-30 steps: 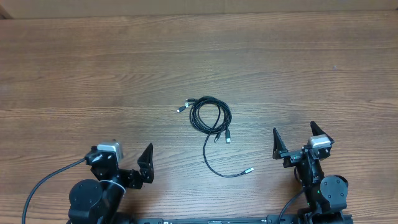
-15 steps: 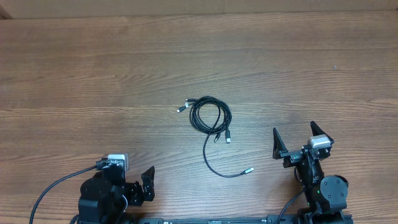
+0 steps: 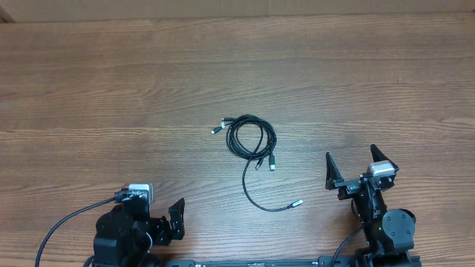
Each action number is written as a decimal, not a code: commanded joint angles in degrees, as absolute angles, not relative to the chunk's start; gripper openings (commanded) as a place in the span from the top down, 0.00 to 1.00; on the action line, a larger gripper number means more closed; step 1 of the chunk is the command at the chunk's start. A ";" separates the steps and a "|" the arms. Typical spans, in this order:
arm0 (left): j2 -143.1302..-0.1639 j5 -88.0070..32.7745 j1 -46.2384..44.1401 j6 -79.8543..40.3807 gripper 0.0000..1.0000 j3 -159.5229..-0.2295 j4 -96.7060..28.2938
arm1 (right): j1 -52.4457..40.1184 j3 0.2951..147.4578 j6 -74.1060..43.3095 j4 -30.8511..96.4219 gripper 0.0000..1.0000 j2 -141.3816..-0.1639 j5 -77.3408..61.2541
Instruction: Untangle cables
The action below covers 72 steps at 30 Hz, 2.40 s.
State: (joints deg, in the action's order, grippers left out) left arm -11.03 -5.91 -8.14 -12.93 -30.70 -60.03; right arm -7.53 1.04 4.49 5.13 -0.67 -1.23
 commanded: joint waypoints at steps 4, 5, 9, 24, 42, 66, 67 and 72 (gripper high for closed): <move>-11.22 -5.54 -7.90 -12.43 0.00 -31.53 -59.96 | -7.42 0.45 4.58 4.78 0.00 -0.19 -1.13; -11.22 -5.54 -7.90 -12.40 0.00 -31.53 -59.96 | -7.42 0.45 4.58 4.78 0.00 -0.16 -1.13; -11.22 -5.54 -7.90 -12.43 0.00 -31.53 -59.96 | -7.42 0.45 4.58 4.78 0.00 -0.19 -1.13; -11.22 -5.54 -7.90 -12.40 0.00 -31.53 -59.96 | -7.42 0.45 4.58 4.78 0.00 -0.36 -1.13; -11.22 -5.54 -7.90 -12.43 0.00 -31.53 -59.96 | -7.42 0.45 4.58 4.78 0.00 -0.38 -1.13; -11.22 -1.06 -7.90 -10.44 0.00 -31.53 -60.07 | -7.42 0.45 4.58 4.78 0.00 -0.38 -1.13; -11.22 -1.06 -7.90 -10.44 0.01 -31.53 -60.07 | -7.42 0.45 4.58 4.78 0.00 -0.38 -1.13; -11.22 -1.06 -7.90 -10.44 0.01 -31.53 -60.07 | -7.42 0.45 4.58 4.78 0.00 -0.38 -1.13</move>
